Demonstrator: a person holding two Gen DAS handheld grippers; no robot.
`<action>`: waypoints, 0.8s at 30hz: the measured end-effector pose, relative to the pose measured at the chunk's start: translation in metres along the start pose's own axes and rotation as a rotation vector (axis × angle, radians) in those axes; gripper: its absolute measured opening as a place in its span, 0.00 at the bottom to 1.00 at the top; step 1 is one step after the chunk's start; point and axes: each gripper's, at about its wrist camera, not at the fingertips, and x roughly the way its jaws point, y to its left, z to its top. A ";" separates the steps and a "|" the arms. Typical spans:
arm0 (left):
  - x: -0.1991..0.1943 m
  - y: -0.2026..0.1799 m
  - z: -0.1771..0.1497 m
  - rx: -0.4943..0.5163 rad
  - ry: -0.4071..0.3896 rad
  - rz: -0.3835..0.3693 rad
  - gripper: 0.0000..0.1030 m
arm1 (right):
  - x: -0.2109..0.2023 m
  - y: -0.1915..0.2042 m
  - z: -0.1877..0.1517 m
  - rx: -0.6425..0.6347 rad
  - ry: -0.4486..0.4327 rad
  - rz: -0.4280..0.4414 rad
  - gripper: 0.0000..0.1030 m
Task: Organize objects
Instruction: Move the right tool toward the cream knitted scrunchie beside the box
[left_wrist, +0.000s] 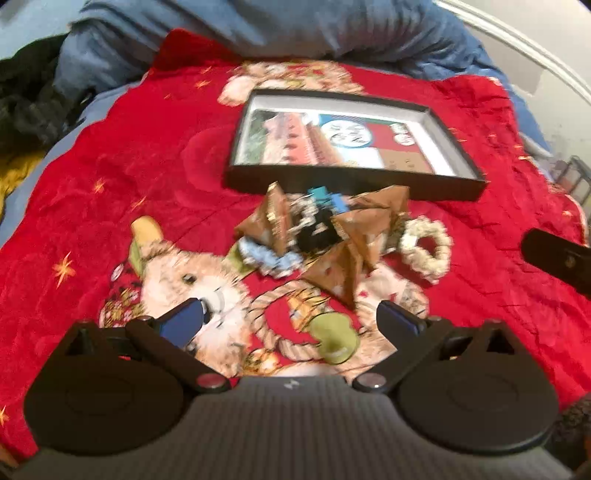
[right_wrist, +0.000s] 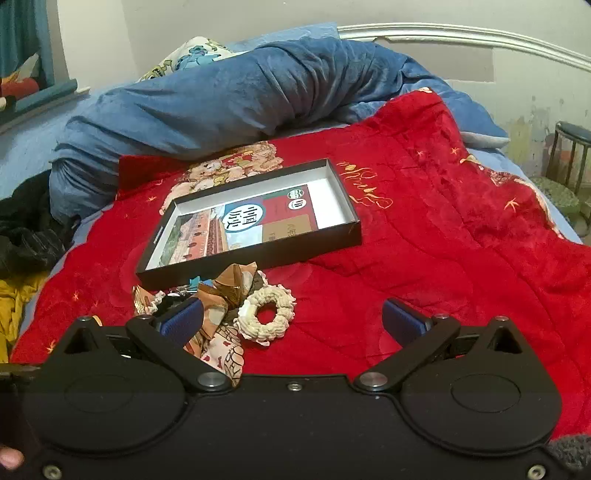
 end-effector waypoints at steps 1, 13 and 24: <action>-0.001 -0.002 0.000 0.002 -0.005 0.009 1.00 | 0.000 0.001 0.001 0.000 0.001 0.001 1.00; 0.000 -0.005 -0.001 -0.047 -0.009 -0.058 0.96 | 0.003 -0.004 0.003 0.029 0.006 -0.022 1.00; -0.004 -0.004 0.001 -0.092 -0.040 -0.110 0.95 | 0.006 -0.002 0.003 0.049 0.020 0.015 1.00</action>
